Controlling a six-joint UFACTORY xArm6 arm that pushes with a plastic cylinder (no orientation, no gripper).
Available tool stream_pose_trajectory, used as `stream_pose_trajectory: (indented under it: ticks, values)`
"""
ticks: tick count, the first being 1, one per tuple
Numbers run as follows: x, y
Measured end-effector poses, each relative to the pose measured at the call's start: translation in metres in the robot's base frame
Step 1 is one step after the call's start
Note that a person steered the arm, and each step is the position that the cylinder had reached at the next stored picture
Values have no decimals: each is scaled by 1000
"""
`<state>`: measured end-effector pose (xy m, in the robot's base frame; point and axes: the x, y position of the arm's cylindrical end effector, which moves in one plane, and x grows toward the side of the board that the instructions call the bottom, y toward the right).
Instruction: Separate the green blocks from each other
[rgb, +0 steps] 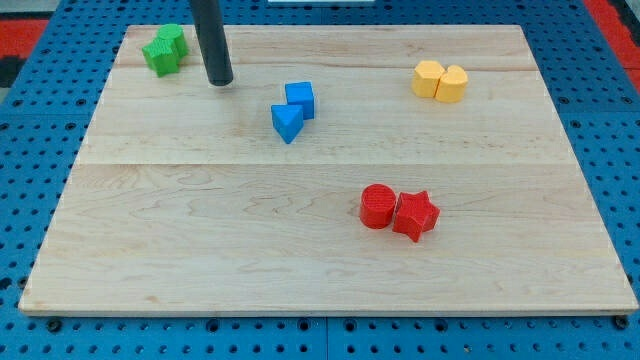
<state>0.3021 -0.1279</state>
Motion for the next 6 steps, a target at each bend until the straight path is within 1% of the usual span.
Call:
stream_pose_trajectory:
  ticks: [1,2,3,4,5,6]
  values:
    - [39,-7]
    - [65,-18]
    - [65,-70]
    - [58,-168]
    - [56,-176]
    - [-2,-173]
